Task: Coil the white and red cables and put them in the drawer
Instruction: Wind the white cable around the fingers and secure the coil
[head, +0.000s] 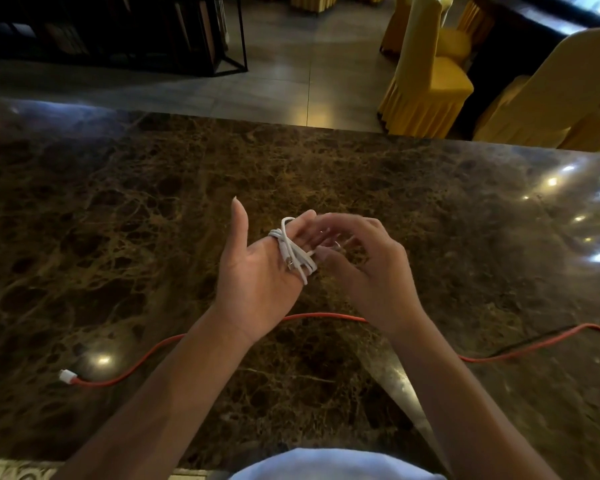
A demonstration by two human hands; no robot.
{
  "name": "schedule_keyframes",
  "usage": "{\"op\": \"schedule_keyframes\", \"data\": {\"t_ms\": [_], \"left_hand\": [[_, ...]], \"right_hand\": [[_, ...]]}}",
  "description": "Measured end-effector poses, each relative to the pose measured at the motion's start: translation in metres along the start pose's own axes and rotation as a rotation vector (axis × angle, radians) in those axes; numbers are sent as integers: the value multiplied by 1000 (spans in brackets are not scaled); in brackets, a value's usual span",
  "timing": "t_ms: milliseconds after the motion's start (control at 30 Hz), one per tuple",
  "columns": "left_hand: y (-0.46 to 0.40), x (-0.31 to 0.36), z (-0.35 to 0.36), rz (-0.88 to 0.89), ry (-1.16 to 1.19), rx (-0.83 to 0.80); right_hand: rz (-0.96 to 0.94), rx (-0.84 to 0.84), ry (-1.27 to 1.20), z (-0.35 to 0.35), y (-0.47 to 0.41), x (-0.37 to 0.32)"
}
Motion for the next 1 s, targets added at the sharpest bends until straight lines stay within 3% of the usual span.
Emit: {"op": "schedule_keyframes", "data": {"t_ms": [100, 267, 333, 467, 533, 600, 733, 900, 1000], "left_hand": [[2, -1, 0, -4, 29, -3], [0, -1, 5, -2, 100, -49], [0, 0, 7, 6, 116, -57], [-3, 3, 3, 36, 145, -36], [-4, 4, 1, 40, 109, -31], [-4, 3, 1, 34, 89, -35], [-4, 2, 5, 36, 132, -72], [-2, 2, 12, 13, 198, -154], [0, -1, 20, -35, 199, -237]], "right_hand": [[154, 37, -186, -5, -3, 26], [455, -165, -500, 18, 5, 53], [519, -137, -520, 21, 11, 57], [374, 62, -266, -3, 9, 50], [273, 68, -220, -8, 4, 37], [298, 42, -230, -8, 0, 36], [524, -121, -520, 11, -2, 54], [610, -397, -770, 37, 4, 53], [617, -479, -811, 47, 7, 53]]}}
Point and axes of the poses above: each hand's wrist, its own y-axis away from the middle knuckle, its own z-axis out of the palm, x = y × z, the point moved 9 cm from there along -y, towards the middle knuckle, and after that the axes turned 9 degrees about y, right-handed, at the moved point
